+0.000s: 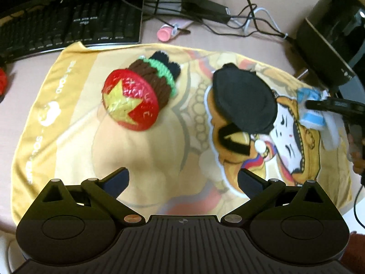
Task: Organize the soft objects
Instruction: 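Lower the white wipe onto the towel and open the right tool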
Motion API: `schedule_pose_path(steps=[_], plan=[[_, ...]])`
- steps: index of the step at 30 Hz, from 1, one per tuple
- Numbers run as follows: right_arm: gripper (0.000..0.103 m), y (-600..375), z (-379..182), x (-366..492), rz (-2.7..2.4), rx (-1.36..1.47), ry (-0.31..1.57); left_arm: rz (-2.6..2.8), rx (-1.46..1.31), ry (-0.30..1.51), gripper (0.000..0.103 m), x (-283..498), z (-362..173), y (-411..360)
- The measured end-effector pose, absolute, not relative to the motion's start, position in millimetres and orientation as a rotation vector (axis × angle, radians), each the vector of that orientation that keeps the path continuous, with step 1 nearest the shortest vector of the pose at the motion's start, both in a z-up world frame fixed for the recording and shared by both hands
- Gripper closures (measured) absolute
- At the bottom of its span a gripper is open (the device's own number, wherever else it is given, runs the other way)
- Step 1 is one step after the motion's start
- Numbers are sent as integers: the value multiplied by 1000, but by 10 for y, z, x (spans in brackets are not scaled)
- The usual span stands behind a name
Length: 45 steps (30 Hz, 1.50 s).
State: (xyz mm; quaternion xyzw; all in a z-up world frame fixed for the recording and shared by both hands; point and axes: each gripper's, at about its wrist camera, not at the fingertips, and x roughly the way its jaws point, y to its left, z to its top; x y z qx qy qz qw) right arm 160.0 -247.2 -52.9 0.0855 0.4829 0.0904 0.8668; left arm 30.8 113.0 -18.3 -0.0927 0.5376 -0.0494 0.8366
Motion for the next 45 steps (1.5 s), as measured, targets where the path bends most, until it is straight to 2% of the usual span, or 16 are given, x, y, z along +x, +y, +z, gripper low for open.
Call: schedule_pose_path(steps=[9,11,13,15,17,18,19,24,26,28,29,30,33,35,37,45], plan=[[41,-1902,-489,1440,339,210,1030,-94,-208,1161,0,251,-227,1198],[38,-1884,-497,1362,325,168,1027,-105,-201,1159,0,250,-222,1183],[25,-1922,-445,1242,345,122,1001,-113,-203,1156,0,257,-219,1173],[26,-2033,-371,1138,355,96,982,-116,-209,1157,0,281,-235,1169],[49,-2167,-306,1036,348,97,980,-123,-214,1161,0,302,-258,1150],[78,-2224,-290,1009,351,100,993,-129,-218,1164,0,312,-270,1138],[91,-2279,-274,986,349,102,1001,-137,-223,1167,0,325,-281,1125],[94,-2536,-200,990,215,109,944,-182,-213,1170,0,397,-281,997],[83,-2660,-231,1070,193,172,951,-201,-201,1163,0,405,-254,939],[50,-2762,-326,1150,160,204,967,-211,-193,1162,0,412,-247,885],[49,-2785,-364,1176,130,187,967,-214,-190,1164,0,416,-246,860],[55,-2796,-386,1184,102,147,958,-215,-186,1168,0,419,-247,846],[54,-2836,-406,1198,11,-15,939,-214,-177,1174,0,415,-252,825],[44,-2920,-340,1152,-8,-16,924,-202,-183,1179,0,409,-259,837],[16,-3007,-222,1053,33,62,888,-190,-215,1179,0,406,-262,875],[5,-3051,19,938,136,202,836,-129,-321,1138,0,498,-178,929]])
